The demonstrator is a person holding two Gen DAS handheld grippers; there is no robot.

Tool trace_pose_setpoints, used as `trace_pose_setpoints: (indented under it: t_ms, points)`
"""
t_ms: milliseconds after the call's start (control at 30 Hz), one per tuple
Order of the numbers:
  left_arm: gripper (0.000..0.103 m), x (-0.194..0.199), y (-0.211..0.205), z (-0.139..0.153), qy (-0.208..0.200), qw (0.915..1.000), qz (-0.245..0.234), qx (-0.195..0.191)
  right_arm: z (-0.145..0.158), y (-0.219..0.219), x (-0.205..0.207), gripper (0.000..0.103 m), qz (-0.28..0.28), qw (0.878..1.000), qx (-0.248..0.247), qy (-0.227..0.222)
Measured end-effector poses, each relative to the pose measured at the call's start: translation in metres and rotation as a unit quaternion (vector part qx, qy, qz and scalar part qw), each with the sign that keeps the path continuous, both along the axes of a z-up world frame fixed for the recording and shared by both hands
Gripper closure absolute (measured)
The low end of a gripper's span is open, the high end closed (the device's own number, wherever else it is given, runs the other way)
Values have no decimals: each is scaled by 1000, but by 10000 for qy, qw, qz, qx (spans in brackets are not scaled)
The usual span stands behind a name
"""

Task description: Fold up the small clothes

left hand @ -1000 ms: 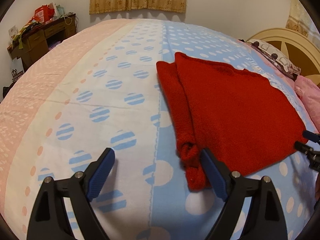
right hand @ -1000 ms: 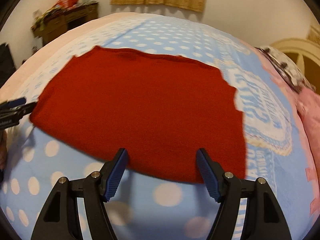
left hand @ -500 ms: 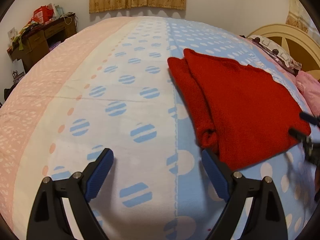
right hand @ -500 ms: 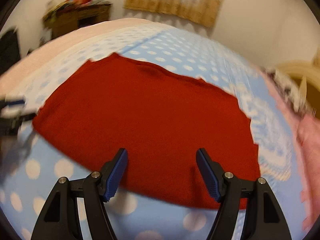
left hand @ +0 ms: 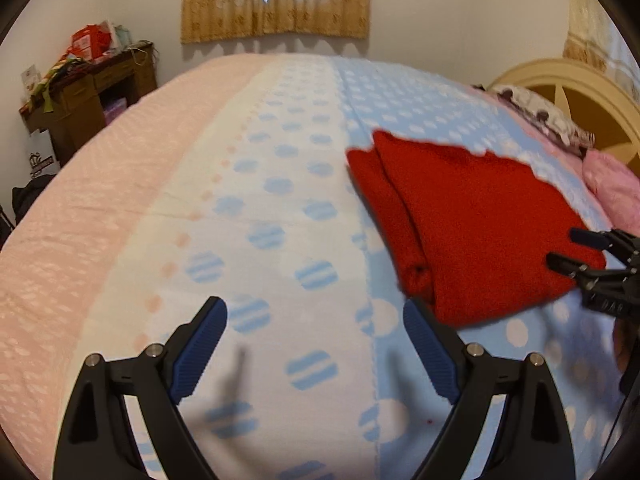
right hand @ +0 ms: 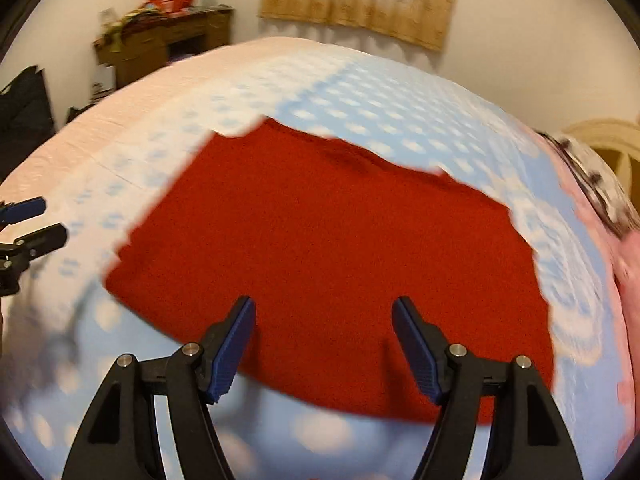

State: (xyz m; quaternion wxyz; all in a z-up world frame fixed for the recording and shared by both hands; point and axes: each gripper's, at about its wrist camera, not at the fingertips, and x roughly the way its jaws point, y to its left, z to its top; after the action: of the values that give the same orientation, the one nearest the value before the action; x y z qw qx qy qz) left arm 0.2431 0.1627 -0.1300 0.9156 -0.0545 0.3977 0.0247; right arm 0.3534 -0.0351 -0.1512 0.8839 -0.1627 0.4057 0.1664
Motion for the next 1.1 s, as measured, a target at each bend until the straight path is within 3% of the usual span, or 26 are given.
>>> trace_pose_setpoints:
  t_ms: [67,133,200,433,500,667,833,1100]
  points:
    - [11,4,7,7,-56,9999,128,21,-11,20,13,32,118,9993,126,341]
    - [11,7,11,9,-45,9998,189,3,-35,31,25,32,-123,9969,214,745]
    - [11,7,16,11,-21,9998,193,-72,-39,31,13,31,-244,9981,253,501]
    - [10,19,27,13,-57,9999,25,-135,-24,28,-27,30,193,9991,168,332]
    - [10,36,30,15,-98,9991,39,-413,-19,48,-37,30,476,9988,-91,-67]
    - [9,83,24,11,102,9923,-139,-1225,-31,93,-59,31,1128,9904,-671,-424]
    - [9,121,9,0,266,9853,-366,-1646,-46,108,-62,31,1179,9836,-1175,-700]
    - [9,150,-11,-29,603,9816,-453,-1753,-52,101,-56,32,991,9856,-1079,-844]
